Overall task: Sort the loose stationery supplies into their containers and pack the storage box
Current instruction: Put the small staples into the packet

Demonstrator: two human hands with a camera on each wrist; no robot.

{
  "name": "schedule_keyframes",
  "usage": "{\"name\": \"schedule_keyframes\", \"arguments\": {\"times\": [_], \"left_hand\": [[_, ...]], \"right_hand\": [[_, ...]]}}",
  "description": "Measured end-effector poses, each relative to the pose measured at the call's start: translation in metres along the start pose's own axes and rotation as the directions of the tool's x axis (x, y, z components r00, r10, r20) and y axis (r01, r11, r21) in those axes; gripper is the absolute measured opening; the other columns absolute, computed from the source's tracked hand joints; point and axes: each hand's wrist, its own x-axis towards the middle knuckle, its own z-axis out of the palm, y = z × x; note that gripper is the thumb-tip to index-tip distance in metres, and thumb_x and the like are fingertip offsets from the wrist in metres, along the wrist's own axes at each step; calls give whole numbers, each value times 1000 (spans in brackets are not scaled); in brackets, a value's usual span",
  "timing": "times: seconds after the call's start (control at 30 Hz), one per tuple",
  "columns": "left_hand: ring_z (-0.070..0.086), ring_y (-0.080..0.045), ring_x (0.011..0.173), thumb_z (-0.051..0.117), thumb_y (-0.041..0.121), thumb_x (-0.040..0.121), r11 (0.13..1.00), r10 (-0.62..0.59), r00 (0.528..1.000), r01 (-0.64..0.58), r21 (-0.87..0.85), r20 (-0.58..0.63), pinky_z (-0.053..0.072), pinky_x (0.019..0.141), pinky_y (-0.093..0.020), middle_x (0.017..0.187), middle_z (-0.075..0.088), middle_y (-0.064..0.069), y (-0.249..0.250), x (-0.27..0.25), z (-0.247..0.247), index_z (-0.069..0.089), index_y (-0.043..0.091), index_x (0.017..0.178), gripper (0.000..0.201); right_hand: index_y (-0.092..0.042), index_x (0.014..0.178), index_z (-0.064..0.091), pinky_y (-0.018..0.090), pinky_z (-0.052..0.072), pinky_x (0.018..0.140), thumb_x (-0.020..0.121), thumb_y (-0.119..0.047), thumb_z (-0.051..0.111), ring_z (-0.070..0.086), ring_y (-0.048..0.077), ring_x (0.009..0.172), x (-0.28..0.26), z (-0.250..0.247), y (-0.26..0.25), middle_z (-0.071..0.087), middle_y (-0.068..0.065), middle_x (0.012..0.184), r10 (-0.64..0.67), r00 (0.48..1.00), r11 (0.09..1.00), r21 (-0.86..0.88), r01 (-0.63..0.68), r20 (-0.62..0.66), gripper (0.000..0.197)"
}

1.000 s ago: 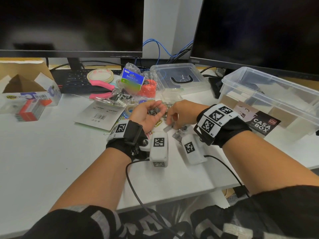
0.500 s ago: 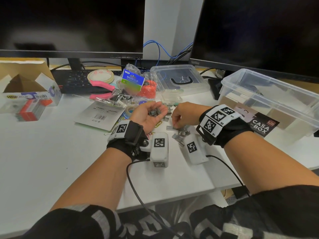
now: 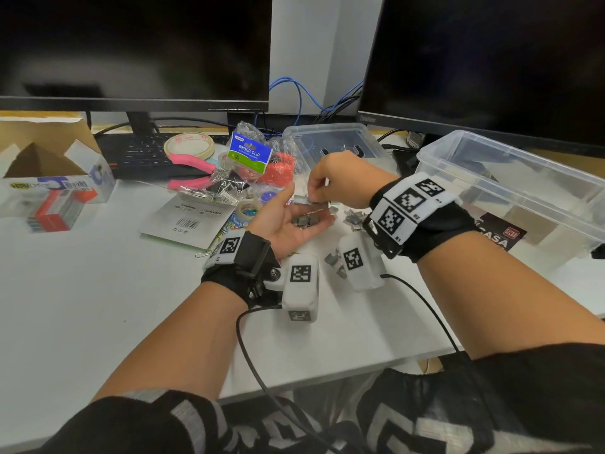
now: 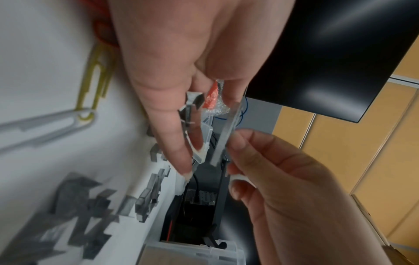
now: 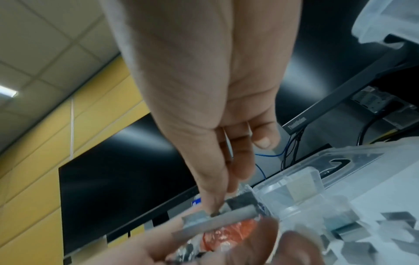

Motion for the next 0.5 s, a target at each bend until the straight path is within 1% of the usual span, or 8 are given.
{"name": "schedule_keyframes", "arguments": {"times": [0.07,0.1,0.17,0.23,0.3,0.37,0.43,0.5], "left_hand": [[59,-37,92,46,36,98,999,-26,999,27,-35,33,58,68,-48,101,59,-24,0,-1,0,51,-9,113,48],[60,-36,89,46,32,98,998,-27,999,28,-50,32,58,72,-47,98,59,-23,1,0,-1,52,-8,109,42],[60,-33,84,46,20,99,999,-14,1000,14,-53,5,54,82,-46,92,60,-22,2,1,-1,53,-7,100,29],[60,-31,83,44,15,99,1000,-2,1000,1,-20,-25,46,90,-47,91,59,-20,3,3,-3,53,-7,97,24],[60,-30,85,42,15,99,1000,0,999,1,16,-47,45,90,-47,92,59,-20,3,3,-3,53,-6,100,23],[61,-30,87,41,16,100,999,2,998,0,42,-61,46,89,-46,95,60,-20,3,3,-3,52,-6,102,24],[62,-30,87,41,16,100,998,4,998,0,55,-63,47,89,-45,94,60,-20,2,3,-3,53,-7,100,26],[60,-29,84,41,16,100,999,12,998,-8,46,-68,46,90,-44,89,60,-20,1,2,-3,53,-8,95,27]], "right_hand": [[-5,99,71,14,31,64,90,-9,54,56,13,84,2,4,-2,68,4,100,-6,1000,999,-31,6,2,19],[-5,101,70,16,33,67,91,-9,53,58,15,86,1,4,-1,68,5,103,6,1000,1000,-27,-6,-8,21],[-6,104,70,20,39,78,93,-10,51,61,19,95,-4,5,3,68,6,107,46,998,999,-2,-46,-50,22],[-8,107,69,20,39,79,94,-13,51,60,21,99,-12,8,7,68,6,109,86,994,996,17,-85,-65,23],[-9,109,67,19,38,75,94,-17,52,59,20,95,-21,13,10,66,5,106,122,992,993,4,-122,-24,23],[-14,112,63,18,39,64,91,-19,58,58,16,81,-28,20,13,61,2,101,173,983,983,47,-176,62,22],[-19,117,56,17,43,53,86,-19,65,59,12,66,-32,24,14,58,0,95,219,962,961,133,-241,162,32],[-19,124,49,20,49,54,81,-21,71,59,9,62,-35,24,13,61,1,93,255,943,950,125,-285,214,48]]}}
